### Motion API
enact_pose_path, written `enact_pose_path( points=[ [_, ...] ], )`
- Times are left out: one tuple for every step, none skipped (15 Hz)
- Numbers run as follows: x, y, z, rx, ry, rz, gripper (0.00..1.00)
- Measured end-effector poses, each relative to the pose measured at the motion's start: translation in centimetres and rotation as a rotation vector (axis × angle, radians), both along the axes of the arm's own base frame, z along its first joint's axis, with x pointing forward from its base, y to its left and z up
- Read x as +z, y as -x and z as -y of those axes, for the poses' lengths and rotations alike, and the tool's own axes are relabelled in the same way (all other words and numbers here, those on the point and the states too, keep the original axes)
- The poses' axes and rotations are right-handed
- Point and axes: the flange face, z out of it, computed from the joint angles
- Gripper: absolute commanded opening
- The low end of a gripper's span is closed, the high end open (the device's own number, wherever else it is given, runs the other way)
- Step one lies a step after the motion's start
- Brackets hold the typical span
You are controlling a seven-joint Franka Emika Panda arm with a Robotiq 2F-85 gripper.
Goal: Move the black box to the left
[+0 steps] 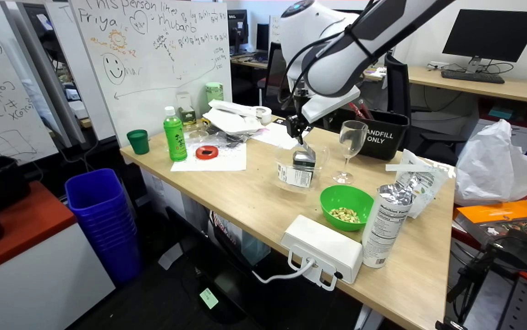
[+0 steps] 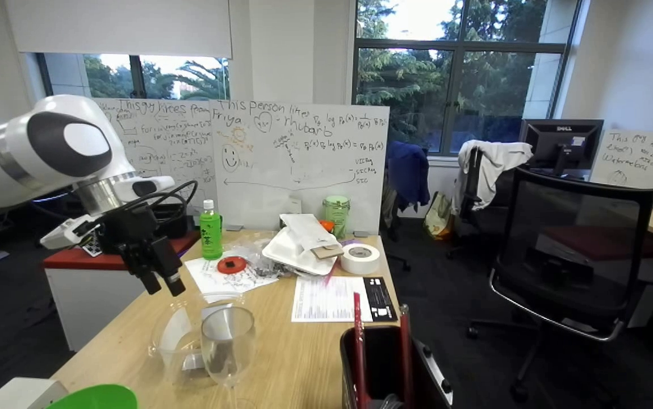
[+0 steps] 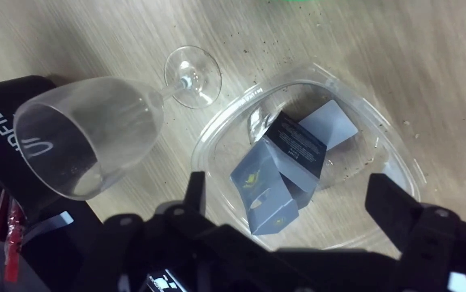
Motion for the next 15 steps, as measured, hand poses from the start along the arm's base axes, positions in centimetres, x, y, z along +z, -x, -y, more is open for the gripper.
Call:
enact_pose_path(
  points=[
    [-1.0, -0.4, -0.2, 0.001, 0.022, 0.000, 1.00],
    [-2.0, -0.8, -0.5, 0.001, 0.045, 0.002, 1.00],
    [-2.9, -1.1, -0.7, -0.003, 0.066, 0.006, 1.00],
    [-3.6, -1.5, -0.8, -0.007, 0.083, 0.010, 1.00],
    [-4.3, -1.9, -0.9, -0.008, 0.100, 0.014, 1.00],
    [-4.9, -2.3, -0.8, -0.009, 0.118, 0.019, 1.00],
    [-5.4, -2.8, -0.6, -0.009, 0.136, 0.025, 1.00],
    [-5.8, -3.3, -0.4, -0.008, 0.152, 0.030, 1.00],
    [-6.1, -3.8, -0.2, -0.008, 0.168, 0.035, 1.00],
    [-6.3, -4.2, 0.0, -0.008, 0.184, 0.039, 1.00],
    [-6.6, -4.6, 0.3, -0.010, 0.198, 0.042, 1.00],
    [-6.8, -5.0, 0.5, -0.015, 0.210, 0.044, 1.00],
    [-7.0, -5.4, 0.7, -0.022, 0.222, 0.043, 1.00],
    [-7.2, -5.7, 0.9, -0.028, 0.233, 0.040, 1.00],
    [-7.4, -6.0, 1.1, -0.033, 0.243, 0.037, 1.00]
  ],
)
